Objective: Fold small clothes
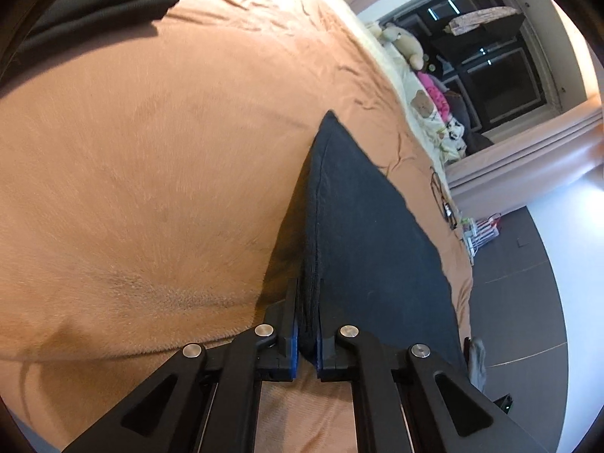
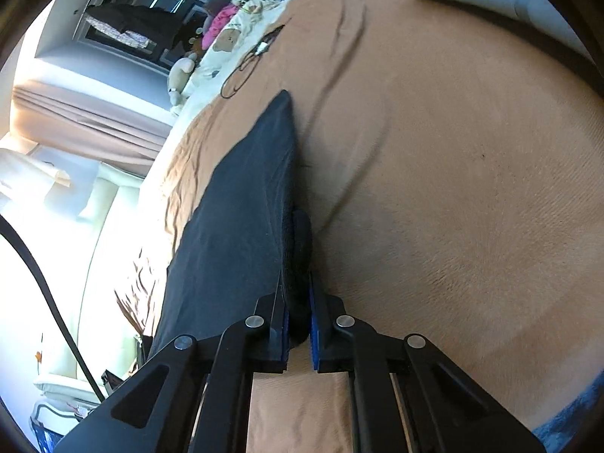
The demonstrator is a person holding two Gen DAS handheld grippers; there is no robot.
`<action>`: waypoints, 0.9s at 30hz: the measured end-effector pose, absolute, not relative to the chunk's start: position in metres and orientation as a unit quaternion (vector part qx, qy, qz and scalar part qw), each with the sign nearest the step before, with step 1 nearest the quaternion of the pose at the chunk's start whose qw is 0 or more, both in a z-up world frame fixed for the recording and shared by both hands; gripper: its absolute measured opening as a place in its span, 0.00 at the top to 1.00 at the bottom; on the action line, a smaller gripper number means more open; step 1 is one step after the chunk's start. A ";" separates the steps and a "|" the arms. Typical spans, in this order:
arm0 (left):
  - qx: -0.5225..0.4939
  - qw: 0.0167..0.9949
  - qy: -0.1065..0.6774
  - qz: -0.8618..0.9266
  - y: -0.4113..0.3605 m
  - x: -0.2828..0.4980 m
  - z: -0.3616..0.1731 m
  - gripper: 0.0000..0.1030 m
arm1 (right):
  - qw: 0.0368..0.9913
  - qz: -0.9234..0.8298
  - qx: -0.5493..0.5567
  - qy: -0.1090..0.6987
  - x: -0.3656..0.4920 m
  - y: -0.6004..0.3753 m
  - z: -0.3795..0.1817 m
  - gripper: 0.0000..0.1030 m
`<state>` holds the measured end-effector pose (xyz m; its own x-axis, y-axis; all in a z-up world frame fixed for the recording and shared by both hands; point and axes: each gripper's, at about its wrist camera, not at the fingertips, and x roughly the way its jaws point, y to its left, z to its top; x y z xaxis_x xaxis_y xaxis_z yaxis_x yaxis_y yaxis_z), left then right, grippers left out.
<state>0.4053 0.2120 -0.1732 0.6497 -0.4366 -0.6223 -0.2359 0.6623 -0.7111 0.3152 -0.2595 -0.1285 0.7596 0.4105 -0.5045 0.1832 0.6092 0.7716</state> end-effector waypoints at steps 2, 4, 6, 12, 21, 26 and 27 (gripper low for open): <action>-0.407 0.813 0.411 -0.065 0.214 0.402 -0.169 0.95 | 0.834 0.071 0.429 0.339 0.312 -0.255 -0.125 0.96; -0.406 0.815 0.409 -0.067 0.218 0.396 -0.166 0.95 | 0.837 0.075 0.423 0.340 0.303 -0.251 -0.122 0.96; -0.409 0.814 0.407 -0.070 0.224 0.386 -0.165 0.95 | 0.837 0.075 0.420 0.343 0.299 -0.252 -0.122 0.96; -0.414 0.813 0.404 -0.072 0.230 0.358 -0.166 0.95 | 0.836 0.080 0.412 0.355 0.281 -0.253 -0.123 0.96; -0.413 0.812 0.404 -0.083 0.236 0.322 -0.169 0.95 | 0.841 0.078 0.397 0.360 0.255 -0.255 -0.115 0.96; -0.405 0.813 0.411 -0.079 0.230 0.319 -0.184 0.95 | 0.834 0.039 0.385 0.393 0.260 -0.260 -0.121 0.89; -0.404 0.814 0.410 -0.080 0.229 0.320 -0.186 0.95 | 0.837 0.024 0.379 0.395 0.260 -0.262 -0.120 0.89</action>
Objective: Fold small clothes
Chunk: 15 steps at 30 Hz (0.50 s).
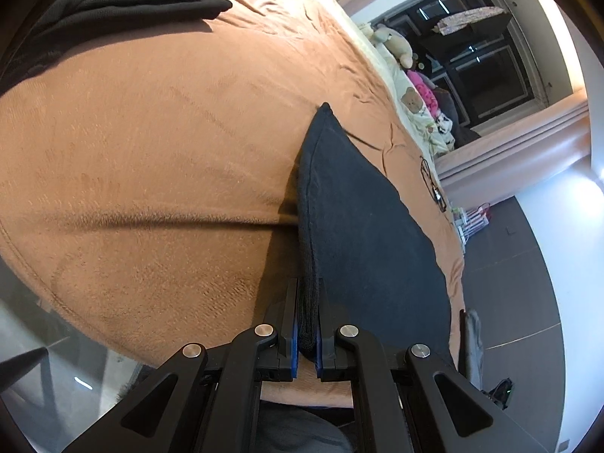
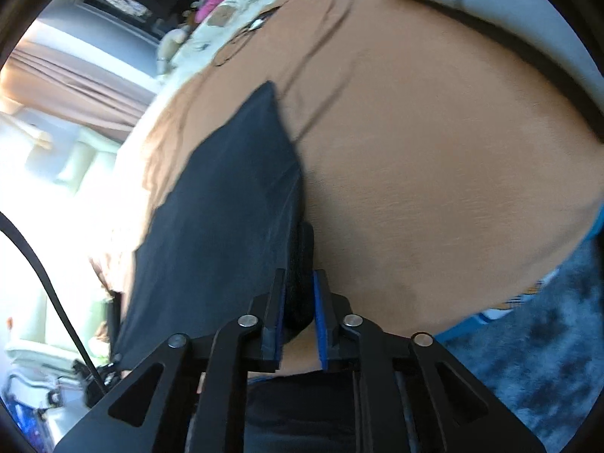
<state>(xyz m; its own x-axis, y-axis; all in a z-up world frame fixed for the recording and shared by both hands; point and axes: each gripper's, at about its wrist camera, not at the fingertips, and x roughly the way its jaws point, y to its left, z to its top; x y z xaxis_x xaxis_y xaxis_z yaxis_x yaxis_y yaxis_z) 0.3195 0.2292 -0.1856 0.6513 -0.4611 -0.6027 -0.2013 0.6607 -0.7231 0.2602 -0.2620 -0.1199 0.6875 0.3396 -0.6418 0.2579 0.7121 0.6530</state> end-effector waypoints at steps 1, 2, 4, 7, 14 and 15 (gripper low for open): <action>-0.403 0.815 0.409 -0.080 0.229 0.320 -0.187 0.95 | 0.839 0.014 0.371 0.397 0.260 -0.264 -0.117 0.89; -0.403 0.815 0.408 -0.081 0.229 0.321 -0.188 0.95 | 0.843 0.004 0.362 0.398 0.260 -0.267 -0.113 0.89; -0.408 0.814 0.405 -0.086 0.229 0.323 -0.191 0.94 | 0.846 -0.006 0.353 0.398 0.259 -0.268 -0.104 0.88; -0.420 0.812 0.396 -0.091 0.231 0.321 -0.197 0.94 | 0.852 -0.021 0.334 0.402 0.263 -0.262 -0.085 0.88; -0.439 0.803 0.392 -0.097 0.233 0.320 -0.210 0.94 | 0.875 0.001 0.264 0.406 0.284 -0.192 -0.054 0.61; -0.440 0.802 0.391 -0.098 0.233 0.320 -0.210 0.94 | 0.881 0.006 0.245 0.405 0.290 -0.174 -0.049 0.54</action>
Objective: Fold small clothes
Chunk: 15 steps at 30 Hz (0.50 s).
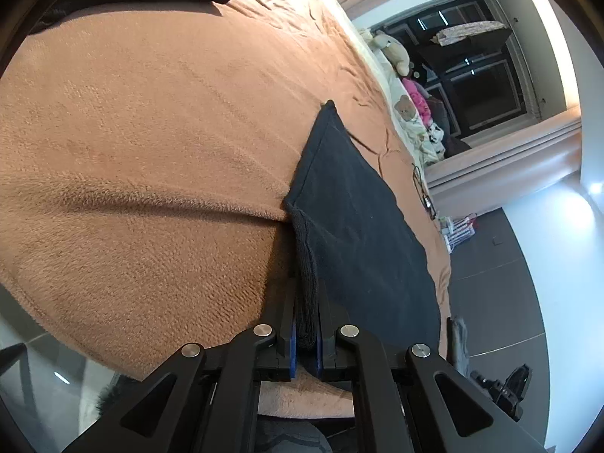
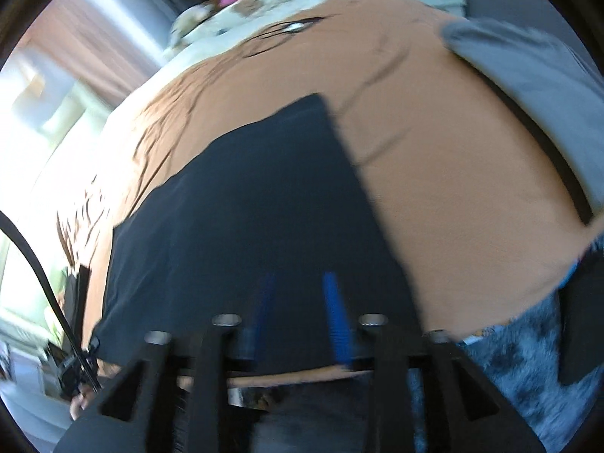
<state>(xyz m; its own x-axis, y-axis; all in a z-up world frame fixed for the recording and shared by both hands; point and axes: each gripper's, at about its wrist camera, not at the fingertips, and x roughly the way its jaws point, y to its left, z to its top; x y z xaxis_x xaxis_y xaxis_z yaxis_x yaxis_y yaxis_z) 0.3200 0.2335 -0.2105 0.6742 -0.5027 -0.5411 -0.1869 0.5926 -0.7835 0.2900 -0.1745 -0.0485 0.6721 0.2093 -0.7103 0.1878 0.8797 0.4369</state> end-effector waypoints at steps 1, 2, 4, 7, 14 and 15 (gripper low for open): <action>-0.443 0.800 0.393 -0.099 0.234 0.319 -0.212 0.94 | 0.886 0.010 0.230 0.403 0.292 -0.162 -0.047 0.48; -0.445 0.798 0.395 -0.099 0.235 0.319 -0.214 0.94 | 0.890 0.015 0.215 0.401 0.298 -0.148 -0.045 0.48; -0.450 0.793 0.400 -0.097 0.235 0.320 -0.218 0.93 | 0.892 0.029 0.195 0.407 0.306 -0.125 -0.048 0.48; -0.449 0.787 0.412 -0.098 0.234 0.321 -0.222 0.84 | 0.892 0.050 0.170 0.416 0.321 -0.093 -0.056 0.48; -0.454 0.787 0.407 -0.098 0.235 0.320 -0.222 0.82 | 0.894 0.080 0.106 0.428 0.358 -0.031 -0.072 0.50; -0.454 0.787 0.407 -0.097 0.235 0.319 -0.222 0.85 | 0.894 0.083 0.101 0.429 0.363 -0.025 -0.073 0.51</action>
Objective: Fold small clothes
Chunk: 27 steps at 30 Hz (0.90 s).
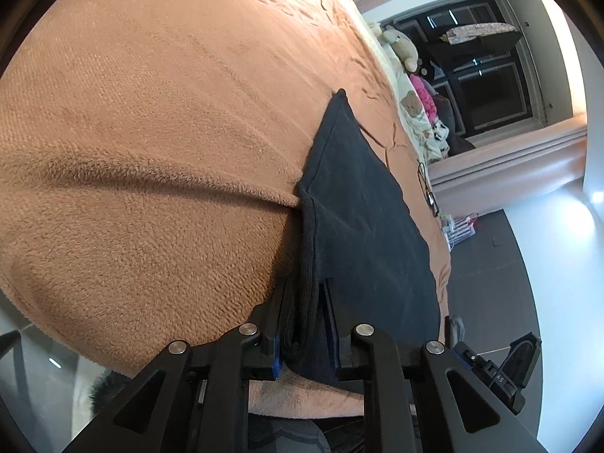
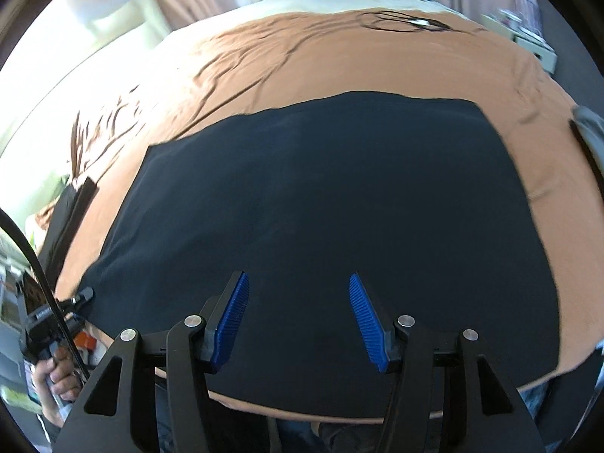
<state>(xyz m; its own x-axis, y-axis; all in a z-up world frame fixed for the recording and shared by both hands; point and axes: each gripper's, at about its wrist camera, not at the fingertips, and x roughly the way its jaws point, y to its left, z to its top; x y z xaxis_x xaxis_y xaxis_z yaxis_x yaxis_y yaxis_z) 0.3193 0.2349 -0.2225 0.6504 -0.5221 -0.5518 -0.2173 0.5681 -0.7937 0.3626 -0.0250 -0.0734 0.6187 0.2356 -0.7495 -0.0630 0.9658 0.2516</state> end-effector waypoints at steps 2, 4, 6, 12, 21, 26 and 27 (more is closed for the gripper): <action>-0.454 0.787 0.407 -0.098 0.235 0.318 -0.223 0.92 | 0.893 0.094 0.092 0.431 0.372 -0.013 -0.077 0.60; -0.458 0.786 0.403 -0.100 0.236 0.316 -0.223 0.93 | 0.891 0.105 0.084 0.434 0.381 -0.003 -0.083 0.67; -0.460 0.787 0.397 -0.103 0.238 0.314 -0.221 0.94 | 0.890 0.112 0.074 0.436 0.389 0.007 -0.089 0.71; -0.468 0.789 0.382 -0.112 0.238 0.305 -0.211 0.94 | 0.882 0.114 0.049 0.454 0.400 0.028 -0.117 0.82; -0.473 0.787 0.378 -0.117 0.238 0.303 -0.207 0.94 | 0.865 0.132 0.040 0.483 0.377 0.034 -0.141 0.87; -0.478 0.783 0.379 -0.122 0.237 0.304 -0.208 0.94 | 0.846 0.144 0.049 0.510 0.369 0.036 -0.140 0.90; -0.479 0.782 0.381 -0.121 0.237 0.304 -0.209 0.94 | 0.842 0.149 0.050 0.516 0.370 0.037 -0.139 0.92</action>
<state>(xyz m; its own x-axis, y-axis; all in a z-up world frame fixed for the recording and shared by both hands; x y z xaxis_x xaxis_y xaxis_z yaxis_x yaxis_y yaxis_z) 0.3036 0.2375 -0.2090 0.6803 -0.5539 -0.4800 -0.1761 0.5122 -0.8406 0.3705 0.0367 -0.1391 0.4236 0.3024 -0.8539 -0.1990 0.9507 0.2380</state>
